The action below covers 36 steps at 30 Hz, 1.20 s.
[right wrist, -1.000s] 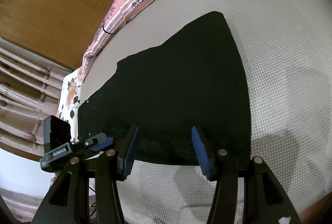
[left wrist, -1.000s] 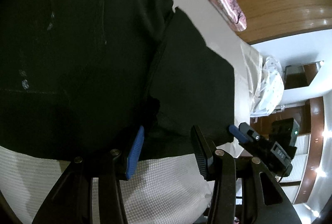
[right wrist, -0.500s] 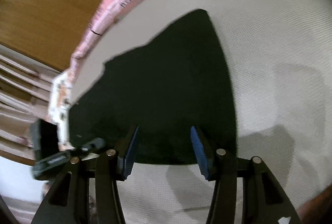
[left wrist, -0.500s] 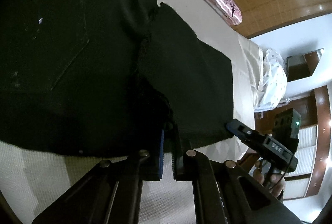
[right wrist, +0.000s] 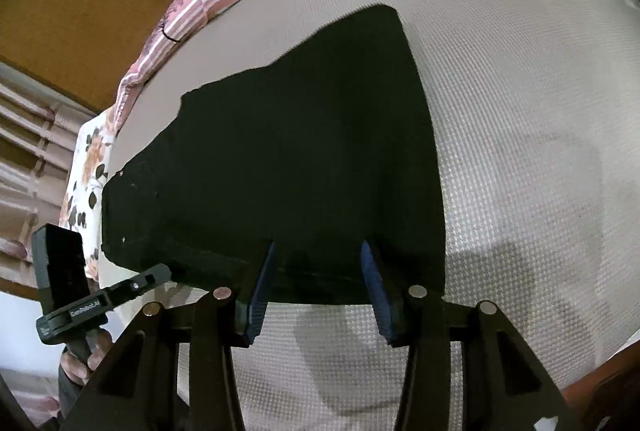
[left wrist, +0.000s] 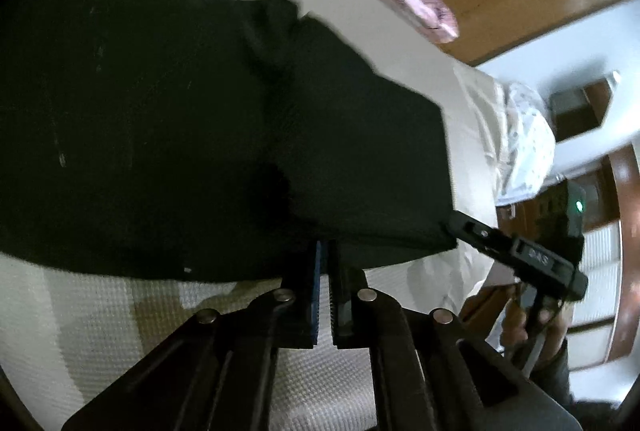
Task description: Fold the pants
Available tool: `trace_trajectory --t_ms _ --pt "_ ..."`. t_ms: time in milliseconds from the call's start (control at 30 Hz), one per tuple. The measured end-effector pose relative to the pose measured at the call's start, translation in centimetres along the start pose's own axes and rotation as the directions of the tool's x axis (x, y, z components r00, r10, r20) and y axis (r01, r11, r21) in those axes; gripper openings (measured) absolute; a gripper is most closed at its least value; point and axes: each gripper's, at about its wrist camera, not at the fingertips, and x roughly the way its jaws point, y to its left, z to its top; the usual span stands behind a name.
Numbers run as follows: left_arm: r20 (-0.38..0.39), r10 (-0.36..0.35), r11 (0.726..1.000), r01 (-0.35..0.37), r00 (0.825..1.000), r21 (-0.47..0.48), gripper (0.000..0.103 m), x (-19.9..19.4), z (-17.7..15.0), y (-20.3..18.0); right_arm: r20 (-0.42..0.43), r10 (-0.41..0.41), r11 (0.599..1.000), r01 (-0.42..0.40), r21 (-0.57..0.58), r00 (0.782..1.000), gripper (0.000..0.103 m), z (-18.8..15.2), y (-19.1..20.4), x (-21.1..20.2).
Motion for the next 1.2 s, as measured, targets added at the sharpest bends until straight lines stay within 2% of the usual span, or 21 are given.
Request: trace_trajectory --t_ms 167,200,267,400,533,667,733,833,933,967,1100,1200 --pt "0.087 0.002 0.991 -0.014 0.996 0.13 0.014 -1.4 0.8 -2.5 0.023 -0.024 0.999 0.025 -0.03 0.999 0.043 1.6 0.6 0.0" --pt "0.1 0.0 0.989 -0.015 0.995 0.147 0.018 -1.4 1.0 -2.8 0.029 -0.03 0.999 0.031 -0.036 0.999 0.043 2.0 0.7 0.0" --pt "0.114 -0.008 0.983 -0.013 0.993 0.182 0.019 -0.8 1.6 -3.5 0.049 -0.054 0.997 0.057 -0.05 0.997 0.043 3.1 0.9 0.1" --pt "0.048 0.022 0.979 -0.031 0.999 0.203 0.019 2.1 2.7 -3.8 0.105 -0.075 0.995 0.081 -0.055 0.992 0.043 6.3 1.3 0.1" --pt "-0.041 0.108 0.979 -0.099 0.993 0.179 0.018 4.7 2.4 -2.5 0.146 -0.116 0.991 0.125 -0.055 0.983 0.043 9.6 1.1 0.8" --pt "-0.036 0.085 0.983 -0.078 0.996 0.167 0.018 4.8 1.9 -1.6 0.14 -0.182 0.98 0.192 -0.058 0.973 0.042 11.9 0.3 2.7" --pt "-0.039 0.074 0.987 -0.068 0.997 0.143 0.018 4.8 2.0 -1.3 0.106 -0.203 0.977 0.209 -0.049 0.973 0.039 12.6 -0.4 4.0" --pt "-0.037 0.068 0.988 -0.062 0.997 0.14 0.018 4.8 2.1 -1.1 0.108 -0.21 0.975 0.216 -0.052 0.972 0.039 12.9 -0.4 4.6" --pt "-0.019 0.071 0.993 -0.069 0.997 0.095 0.019 4.2 2.0 -0.9 0.116 -0.222 0.97 0.232 -0.077 0.968 0.04 12.3 0.2 4.3" --pt "0.0 0.072 0.994 -0.072 0.997 0.082 0.02 3.7 2.0 -0.9 0.113 -0.216 0.971 0.226 -0.081 0.97 0.04 12.0 0.3 4.2" --pt "0.097 0.068 0.997 -0.071 0.993 0.031 0.036 0.1 1.4 0.5 0.062 -0.158 0.985 0.162 -0.063 0.985 0.041 9.5 0.2 4.0" --pt "0.182 0.071 0.997 -0.07 0.981 -0.014 0.039 -3.2 0.5 2.1 0.051 -0.152 0.984 0.156 -0.083 0.987 0.041 7.1 1.1 3.7"
